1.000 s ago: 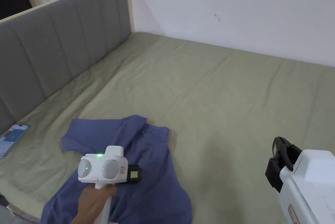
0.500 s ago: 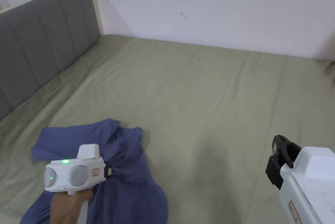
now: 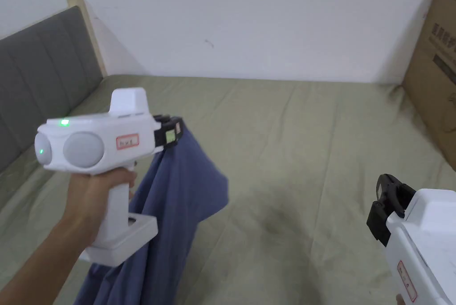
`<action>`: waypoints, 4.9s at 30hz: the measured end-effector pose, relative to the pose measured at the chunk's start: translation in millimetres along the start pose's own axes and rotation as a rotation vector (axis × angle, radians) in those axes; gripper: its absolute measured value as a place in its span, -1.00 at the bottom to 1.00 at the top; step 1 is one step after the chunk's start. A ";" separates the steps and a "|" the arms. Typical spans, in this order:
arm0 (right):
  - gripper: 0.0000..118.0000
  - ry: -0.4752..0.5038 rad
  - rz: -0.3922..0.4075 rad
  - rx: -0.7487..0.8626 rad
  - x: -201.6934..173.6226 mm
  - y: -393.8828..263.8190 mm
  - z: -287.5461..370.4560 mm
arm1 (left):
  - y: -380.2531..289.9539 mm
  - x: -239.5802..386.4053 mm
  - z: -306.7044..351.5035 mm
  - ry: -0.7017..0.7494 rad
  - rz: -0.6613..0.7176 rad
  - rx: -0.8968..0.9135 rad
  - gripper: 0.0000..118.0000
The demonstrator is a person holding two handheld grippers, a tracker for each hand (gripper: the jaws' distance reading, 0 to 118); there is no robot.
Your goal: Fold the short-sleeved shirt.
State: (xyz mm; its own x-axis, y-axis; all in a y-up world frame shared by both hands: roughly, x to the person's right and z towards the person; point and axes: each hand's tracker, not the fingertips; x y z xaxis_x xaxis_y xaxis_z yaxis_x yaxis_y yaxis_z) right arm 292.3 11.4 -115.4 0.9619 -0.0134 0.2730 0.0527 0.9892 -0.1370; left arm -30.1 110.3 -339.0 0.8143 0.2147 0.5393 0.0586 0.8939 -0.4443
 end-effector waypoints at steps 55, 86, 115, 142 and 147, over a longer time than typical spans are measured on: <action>-1.00 -0.133 0.039 0.068 46.7 25.2 32.4 | -97.7 89.2 -28.7 0.134 -0.150 0.193 0.90; -1.00 -0.083 0.050 0.037 25.7 15.3 19.0 | -203.1 -2.0 -64.5 0.200 0.035 -0.268 -1.00; -1.00 -0.071 0.016 -0.282 60.5 -42.5 -78.8 | -278.8 -2.1 -123.9 0.223 0.043 -0.557 -0.93; -0.97 0.031 -0.083 -0.752 62.7 -139.4 -217.5 | -235.5 -4.2 -98.9 0.114 0.073 -0.416 -0.93; -0.97 0.050 -0.067 -0.600 81.0 -78.8 -183.1 | -210.3 -7.5 -88.7 0.085 0.156 -0.337 -0.93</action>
State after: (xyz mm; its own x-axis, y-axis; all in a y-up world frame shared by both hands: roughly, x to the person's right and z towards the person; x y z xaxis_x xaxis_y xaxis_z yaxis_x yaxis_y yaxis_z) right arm 415.2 -94.4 -256.9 0.9620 -0.0940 0.2564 0.2415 0.7312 -0.6379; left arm 2.7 -114.2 -313.0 0.8725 0.2922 0.3916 0.1050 0.6706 -0.7344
